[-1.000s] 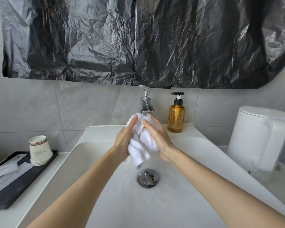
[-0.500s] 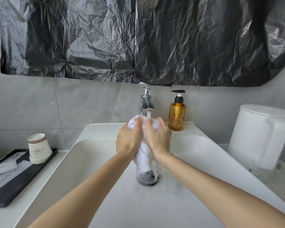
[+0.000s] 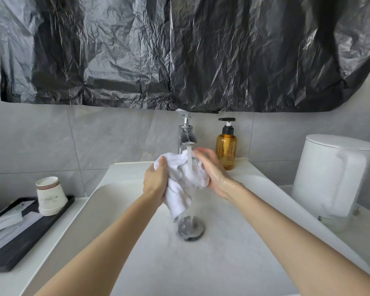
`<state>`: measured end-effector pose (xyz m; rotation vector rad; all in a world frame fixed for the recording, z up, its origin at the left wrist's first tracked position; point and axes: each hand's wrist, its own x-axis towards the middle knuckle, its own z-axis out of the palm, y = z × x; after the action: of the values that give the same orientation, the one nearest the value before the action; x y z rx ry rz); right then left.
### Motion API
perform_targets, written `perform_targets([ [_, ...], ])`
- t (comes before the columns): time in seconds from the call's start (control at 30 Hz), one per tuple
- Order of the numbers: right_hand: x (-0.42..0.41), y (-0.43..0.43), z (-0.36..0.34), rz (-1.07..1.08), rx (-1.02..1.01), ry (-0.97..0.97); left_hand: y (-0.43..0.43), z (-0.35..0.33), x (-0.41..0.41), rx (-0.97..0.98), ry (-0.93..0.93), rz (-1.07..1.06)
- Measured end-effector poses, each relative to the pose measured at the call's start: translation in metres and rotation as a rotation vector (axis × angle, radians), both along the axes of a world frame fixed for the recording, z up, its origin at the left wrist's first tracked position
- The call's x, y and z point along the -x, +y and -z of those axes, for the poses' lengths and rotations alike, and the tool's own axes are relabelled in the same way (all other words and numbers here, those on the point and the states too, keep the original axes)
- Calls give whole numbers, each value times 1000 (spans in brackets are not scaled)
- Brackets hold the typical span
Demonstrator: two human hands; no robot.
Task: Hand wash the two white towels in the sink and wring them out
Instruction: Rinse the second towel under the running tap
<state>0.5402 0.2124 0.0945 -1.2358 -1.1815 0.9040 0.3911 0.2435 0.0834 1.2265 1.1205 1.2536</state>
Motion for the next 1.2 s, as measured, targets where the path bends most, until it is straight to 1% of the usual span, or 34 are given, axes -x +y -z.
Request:
perform_targets([
  [0.07,6,-3,1,32,-175,-243,1,-4,3,25,-63,6],
  [0.1,11,0,6,23,-223,-361,-2,-7,4,42,-84,37],
  [0.13,16,2,12,43,-227,-443,-3,-9,5,56,-104,89],
  [0.17,21,2,15,92,-197,-460,-5,-11,4,56,-104,141],
  [0.27,24,1,16,222,-34,-252,-6,-11,-3,-27,-10,220],
  [0.3,22,1,16,254,2,-242,-7,-10,-5,-44,2,219],
  [0.37,20,-1,16,307,27,-272,-8,-8,-9,-45,-12,212],
  [0.47,22,-2,14,418,-8,-326,-8,-5,-9,-29,-40,167],
  [0.57,26,-1,8,544,-49,-431,-4,-4,-8,-50,14,93],
  [0.63,24,-4,5,559,-62,-491,-3,-1,-9,-81,67,70],
  [0.73,12,-12,-1,473,-32,-622,-2,-2,-9,-41,68,134],
  [0.83,-4,-15,-9,411,106,-602,-3,-11,-3,11,97,328],
  [0.9,-10,-12,-13,436,169,-583,-2,-19,4,83,131,515],
  [0.97,-13,-10,-15,461,215,-539,1,-23,8,98,165,615],
  [1.03,-15,-11,-18,436,272,-444,4,-24,11,34,202,588],
  [1.1,-17,-13,-22,354,329,-300,4,-23,12,-1,154,490],
  [1.17,-21,-16,-23,248,378,-175,4,-19,14,22,75,434],
  [1.2,-22,-16,-22,198,398,-123,4,-17,15,61,50,443],
])
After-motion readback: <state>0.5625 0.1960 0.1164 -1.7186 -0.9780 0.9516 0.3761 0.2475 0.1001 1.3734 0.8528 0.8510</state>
